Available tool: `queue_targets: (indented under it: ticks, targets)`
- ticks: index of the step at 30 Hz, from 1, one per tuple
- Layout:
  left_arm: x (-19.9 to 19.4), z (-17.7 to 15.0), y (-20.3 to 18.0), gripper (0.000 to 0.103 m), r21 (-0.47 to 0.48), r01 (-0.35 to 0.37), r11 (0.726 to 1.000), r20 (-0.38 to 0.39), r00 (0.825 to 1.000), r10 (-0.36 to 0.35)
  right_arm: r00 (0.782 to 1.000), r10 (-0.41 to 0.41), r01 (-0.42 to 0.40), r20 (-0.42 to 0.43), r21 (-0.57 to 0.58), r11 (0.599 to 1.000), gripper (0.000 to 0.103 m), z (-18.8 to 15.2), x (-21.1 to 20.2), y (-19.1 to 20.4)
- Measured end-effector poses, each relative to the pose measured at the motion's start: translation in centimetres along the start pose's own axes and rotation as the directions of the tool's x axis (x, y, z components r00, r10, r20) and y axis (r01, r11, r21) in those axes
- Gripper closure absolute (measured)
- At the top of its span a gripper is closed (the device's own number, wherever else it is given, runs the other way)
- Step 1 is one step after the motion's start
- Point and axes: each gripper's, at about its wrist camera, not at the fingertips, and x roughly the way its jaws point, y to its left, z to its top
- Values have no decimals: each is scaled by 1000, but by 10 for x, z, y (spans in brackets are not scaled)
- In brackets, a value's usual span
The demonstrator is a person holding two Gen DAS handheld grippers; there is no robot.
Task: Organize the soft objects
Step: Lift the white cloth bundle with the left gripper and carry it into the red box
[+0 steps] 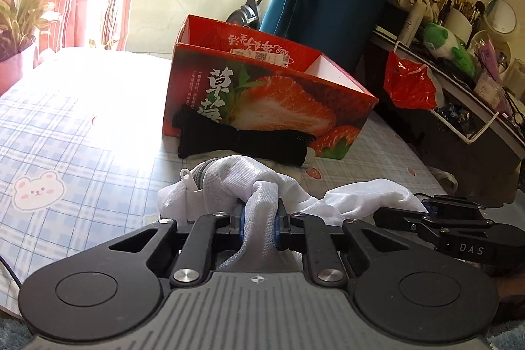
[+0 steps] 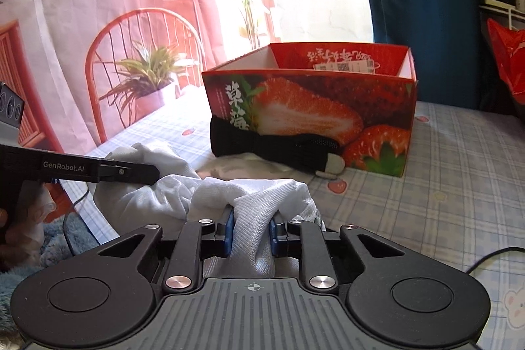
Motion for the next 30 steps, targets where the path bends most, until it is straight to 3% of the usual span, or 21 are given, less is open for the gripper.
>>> queue_targets:
  ticks: [13, 30]
  targets:
    - [-6, 4, 0, 88, 30, 8, 1000, 32, 999, -9, 999, 1, -1, 37, 7, 1000, 91, 10, -8, 4]
    - [-23, 100, -21, 88, 125, 23, 992, 157, 987, -43, 984, 1, 17, 177, -102, 995, 92, 104, -21, -8]
